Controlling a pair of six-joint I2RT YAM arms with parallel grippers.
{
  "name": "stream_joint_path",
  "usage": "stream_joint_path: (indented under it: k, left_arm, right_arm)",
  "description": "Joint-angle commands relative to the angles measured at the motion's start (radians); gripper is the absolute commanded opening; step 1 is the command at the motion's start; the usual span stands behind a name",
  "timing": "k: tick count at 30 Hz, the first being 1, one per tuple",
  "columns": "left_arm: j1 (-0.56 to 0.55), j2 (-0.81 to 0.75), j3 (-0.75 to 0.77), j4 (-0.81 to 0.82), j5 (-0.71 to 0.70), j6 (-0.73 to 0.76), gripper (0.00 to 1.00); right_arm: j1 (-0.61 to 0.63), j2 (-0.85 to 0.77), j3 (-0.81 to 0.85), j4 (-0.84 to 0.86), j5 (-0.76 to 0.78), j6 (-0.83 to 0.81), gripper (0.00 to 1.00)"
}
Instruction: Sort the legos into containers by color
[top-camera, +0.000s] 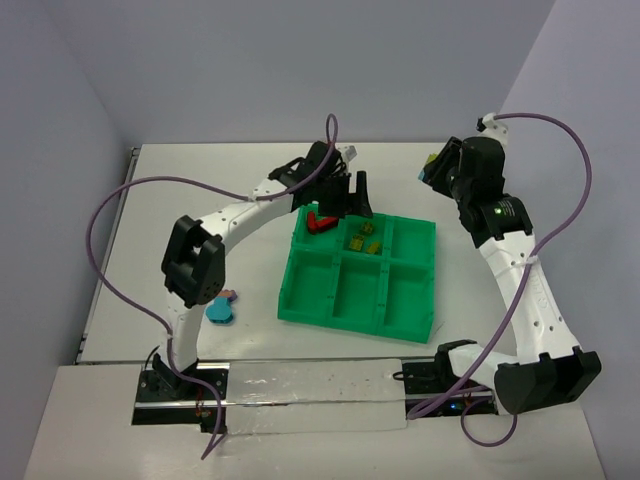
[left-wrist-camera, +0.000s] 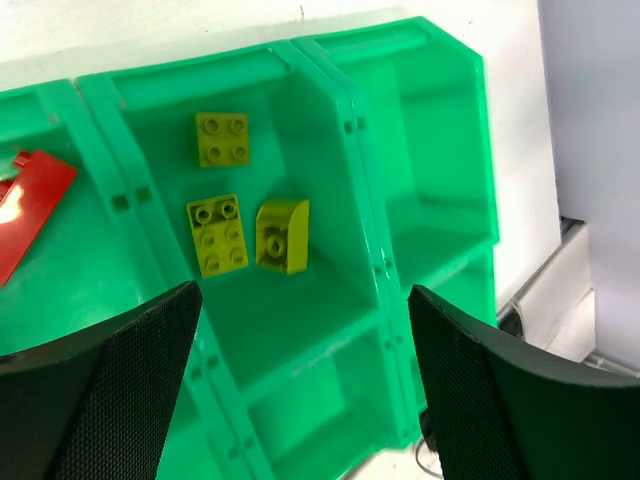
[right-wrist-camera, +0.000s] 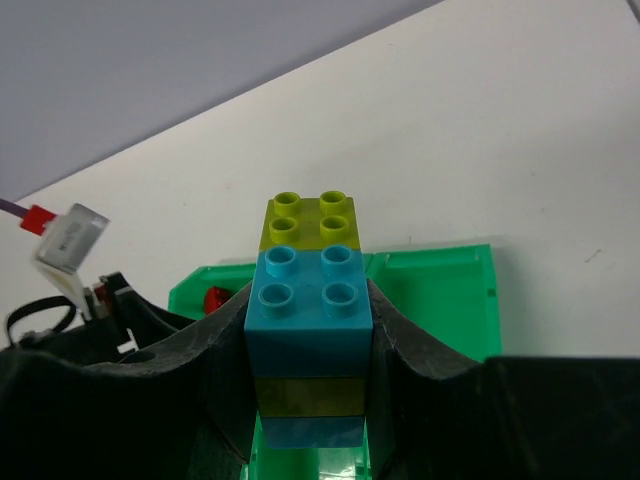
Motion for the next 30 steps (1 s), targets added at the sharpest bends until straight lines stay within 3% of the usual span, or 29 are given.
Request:
stream_joint_path:
  k: [1, 8, 12, 17, 22, 30]
  left_arm:
    - [0.089, -0.255, -0.102, 0.048, 0.039, -0.02, 0.9]
    - [0.305, -0.541, -0.386, 0.224, 0.257, -0.104, 0.89]
    - [0.358, -0.622, -0.451, 0.322, 0.382, -0.144, 0.88]
    - [0.373, -0.698, -0.539, 0.44, 0.439, -0.173, 0.87]
    - [0.381, -0.77, -0.653, 0.567, 0.484, -0.234, 0.85]
    - [0.393, -0.859, -0.805, 0.738, 0.432, -0.383, 0.83]
  right_arm:
    - [-0.002, -0.004, -0.012, 0.098, -0.242, -0.065, 0.0]
    - [0.091, 0.049, -0.004, 0.195, -0.682, -0.141, 0.0]
    - [0.203, 0.105, 0.033, 0.238, -0.802, -0.161, 0.0]
    - [0.277, 0.164, 0.068, 0.312, -0.903, -0.132, 0.0]
    - [0.293, 0.24, 0.107, 0.437, -0.855, 0.031, 0.0]
    - [0.323, 0.373, 0.236, 0.434, -0.673, 0.256, 0.0]
